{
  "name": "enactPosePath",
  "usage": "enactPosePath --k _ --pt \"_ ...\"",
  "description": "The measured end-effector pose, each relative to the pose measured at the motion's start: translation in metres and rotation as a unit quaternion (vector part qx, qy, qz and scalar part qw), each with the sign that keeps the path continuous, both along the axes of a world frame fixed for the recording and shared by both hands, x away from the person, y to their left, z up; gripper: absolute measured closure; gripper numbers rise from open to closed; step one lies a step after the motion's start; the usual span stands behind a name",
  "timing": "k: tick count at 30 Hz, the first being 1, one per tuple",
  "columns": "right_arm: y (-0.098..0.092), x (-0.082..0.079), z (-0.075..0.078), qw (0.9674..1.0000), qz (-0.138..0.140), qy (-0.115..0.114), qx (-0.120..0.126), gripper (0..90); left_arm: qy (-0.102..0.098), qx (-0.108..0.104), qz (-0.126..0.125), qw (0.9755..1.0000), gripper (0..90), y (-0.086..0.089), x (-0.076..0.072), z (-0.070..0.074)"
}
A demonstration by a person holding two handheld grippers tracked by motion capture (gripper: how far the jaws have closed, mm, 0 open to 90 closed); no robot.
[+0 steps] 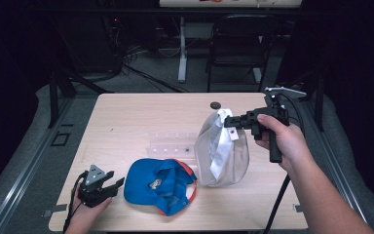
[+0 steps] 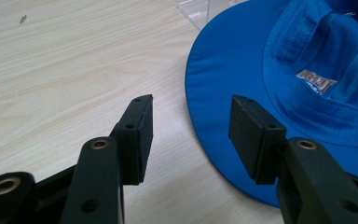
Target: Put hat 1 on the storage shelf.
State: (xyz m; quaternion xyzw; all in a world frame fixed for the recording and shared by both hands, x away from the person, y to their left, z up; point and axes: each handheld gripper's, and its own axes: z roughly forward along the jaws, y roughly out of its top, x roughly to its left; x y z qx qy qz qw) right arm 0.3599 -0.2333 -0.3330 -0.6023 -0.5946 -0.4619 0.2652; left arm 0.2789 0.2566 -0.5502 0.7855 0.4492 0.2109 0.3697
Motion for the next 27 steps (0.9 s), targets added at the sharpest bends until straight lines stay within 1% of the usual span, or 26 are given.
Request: enactPosePath --k 1,2,3,6,8,10,11,12,14,17,19,20,21,22,23,25,26,27 --pt "0.001 0.001 0.001 1.0000 0.000 0.000 0.001 82.0 -0.001 0.001 -0.002 1.0000 50.7 0.000 0.000 0.000" --pt "0.004 0.002 0.002 1.0000 -0.005 -0.003 0.004 81.9 0.000 -0.002 -0.001 1.0000 50.7 0.000 0.000 0.001" --pt "0.004 0.003 0.003 1.0000 0.000 -0.006 0.004 82.0 -0.001 -0.004 -0.001 1.0000 50.7 0.000 0.000 0.001" --pt "0.006 0.006 0.005 0.9999 -0.003 -0.009 0.009 82.0 -0.002 -0.009 -0.002 1.0000 50.7 0.000 -0.001 0.001" --pt "0.008 0.011 0.009 0.9998 0.000 -0.012 0.017 81.9 -0.003 -0.014 0.001 0.9999 50.7 0.001 -0.001 0.003" --pt "0.011 0.015 0.012 0.9998 0.001 -0.015 0.016 81.9 -0.008 -0.022 0.006 0.9997 50.7 0.003 0.001 0.005" --pt "0.012 0.017 0.013 0.9997 0.000 -0.017 0.016 81.9 -0.007 -0.029 0.008 0.9995 50.6 0.003 0.001 0.007" --pt "0.013 0.018 0.015 0.9997 0.000 -0.018 0.016 82.0 -0.006 -0.030 0.007 0.9995 50.6 0.004 0.001 0.009" --pt "0.015 0.021 0.019 0.9995 0.000 -0.022 0.022 81.9 -0.017 -0.036 0.008 0.9992 51.2 0.004 0.001 0.013" --pt "0.019 0.024 0.025 0.9992 0.003 -0.029 0.028 81.9 -0.027 -0.032 0.005 0.9991 53.4 -0.001 -0.001 0.021" --pt "0.021 0.027 0.029 0.9991 0.004 -0.032 0.028 81.9 -0.027 -0.032 0.002 0.9991 53.2 -0.005 -0.001 0.024" --pt "0.022 0.029 0.030 0.9991 0.004 -0.032 0.027 81.9 -0.029 -0.030 0.001 0.9991 53.2 -0.007 0.000 0.026" --pt "0.024 0.031 0.031 0.9991 0.005 -0.033 0.027 81.9 -0.025 -0.024 -0.001 0.9994 53.2 -0.008 0.000 0.028" --pt "0.025 0.032 0.032 0.9991 0.007 -0.034 0.026 81.9 -0.025 -0.024 -0.001 0.9994 53.1 -0.008 0.000 0.028" --pt "0.028 0.034 0.032 0.9990 0.005 -0.033 0.028 81.9 -0.027 -0.025 -0.006 0.9993 53.1 -0.012 0.001 0.032" --pt "0.031 0.036 0.033 0.9990 0.005 -0.034 0.028 81.9 -0.025 -0.017 -0.012 0.9995 53.2 -0.016 0.003 0.035" --pt "0.031 0.036 0.033 0.9990 0.005 -0.034 0.028 81.9 -0.025 -0.017 -0.012 0.9995 53.2 -0.016 0.003 0.035" --pt "0.033 0.038 0.034 0.9990 0.009 -0.034 0.026 81.9 -0.031 -0.014 -0.017 0.9993 53.2 -0.018 0.004 0.038"
